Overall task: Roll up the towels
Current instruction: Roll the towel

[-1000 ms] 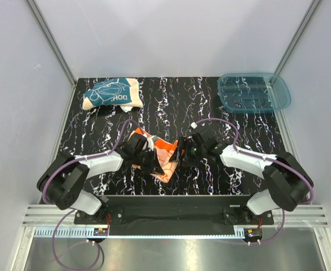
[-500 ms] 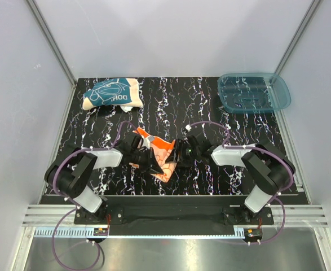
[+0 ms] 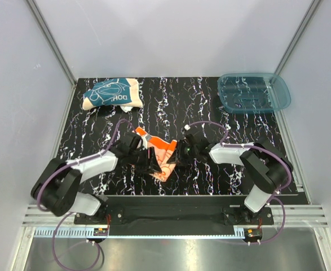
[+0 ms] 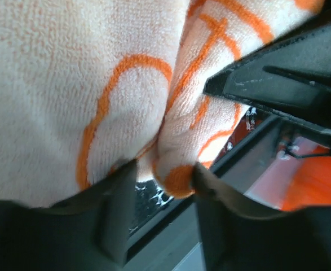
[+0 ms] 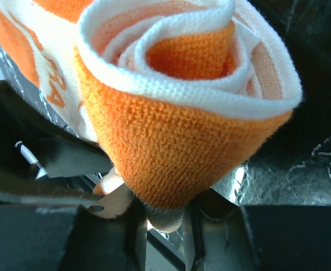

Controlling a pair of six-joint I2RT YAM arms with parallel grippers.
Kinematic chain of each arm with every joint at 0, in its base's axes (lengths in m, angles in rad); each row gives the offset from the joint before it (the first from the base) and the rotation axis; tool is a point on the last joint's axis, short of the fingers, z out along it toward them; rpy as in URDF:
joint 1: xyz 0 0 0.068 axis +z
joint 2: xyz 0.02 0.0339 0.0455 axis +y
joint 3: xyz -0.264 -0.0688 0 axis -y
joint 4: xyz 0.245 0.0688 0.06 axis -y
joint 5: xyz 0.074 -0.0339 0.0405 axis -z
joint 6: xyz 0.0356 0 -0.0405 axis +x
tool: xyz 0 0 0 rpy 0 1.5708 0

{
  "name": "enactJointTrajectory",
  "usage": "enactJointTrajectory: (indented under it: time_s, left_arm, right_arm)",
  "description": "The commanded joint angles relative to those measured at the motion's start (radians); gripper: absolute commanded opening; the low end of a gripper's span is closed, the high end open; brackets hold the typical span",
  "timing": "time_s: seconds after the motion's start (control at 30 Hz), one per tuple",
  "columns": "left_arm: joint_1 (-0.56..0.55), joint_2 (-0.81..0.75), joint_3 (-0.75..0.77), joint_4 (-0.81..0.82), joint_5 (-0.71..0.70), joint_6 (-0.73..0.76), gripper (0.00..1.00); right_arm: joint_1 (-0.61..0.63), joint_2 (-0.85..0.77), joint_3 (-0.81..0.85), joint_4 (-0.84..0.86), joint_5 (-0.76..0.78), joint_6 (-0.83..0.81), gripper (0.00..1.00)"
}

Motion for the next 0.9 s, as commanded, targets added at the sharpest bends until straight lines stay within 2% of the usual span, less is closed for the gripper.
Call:
enactJointTrajectory:
  time_s: [0.0,0.13,0.2,0.3,0.53,0.63,0.87]
  left_arm:
    - [-0.065,-0.092,0.063,-0.181,-0.255,0.065,0.56]
    - [-0.208,-0.151,0.148,-0.28,-0.477,0.065,0.69]
    - [-0.301,-0.165,0.202,-0.307,-0.56,0.062,0.7]
    - [-0.421,-0.174,0.259,-0.345,-0.767,0.065,0.7]
    - [-0.688,-0.142,0.319,-0.307,-1.009,0.127,0.71]
    - [-0.777,-0.093,0.333,-0.273,-1.06,0.142,0.71]
    - [-0.831,0.063,0.342,-0.218,-1.091,0.147,0.71]
  right_arm:
    - [0.007,-0.038,0.054,-0.207,0.041,-0.016,0.16]
    - [0.018,-0.054,0.1,-0.348,0.061,-0.04,0.16]
    - [0.022,-0.054,0.127,-0.392,0.066,-0.047,0.15]
    - [0.03,-0.057,0.161,-0.47,0.075,-0.051,0.14]
    - [0.038,-0.054,0.212,-0.583,0.09,-0.057,0.11]
    - [0.036,-0.057,0.218,-0.597,0.092,-0.053,0.11]
    - [0.041,-0.066,0.23,-0.623,0.093,-0.053,0.1]
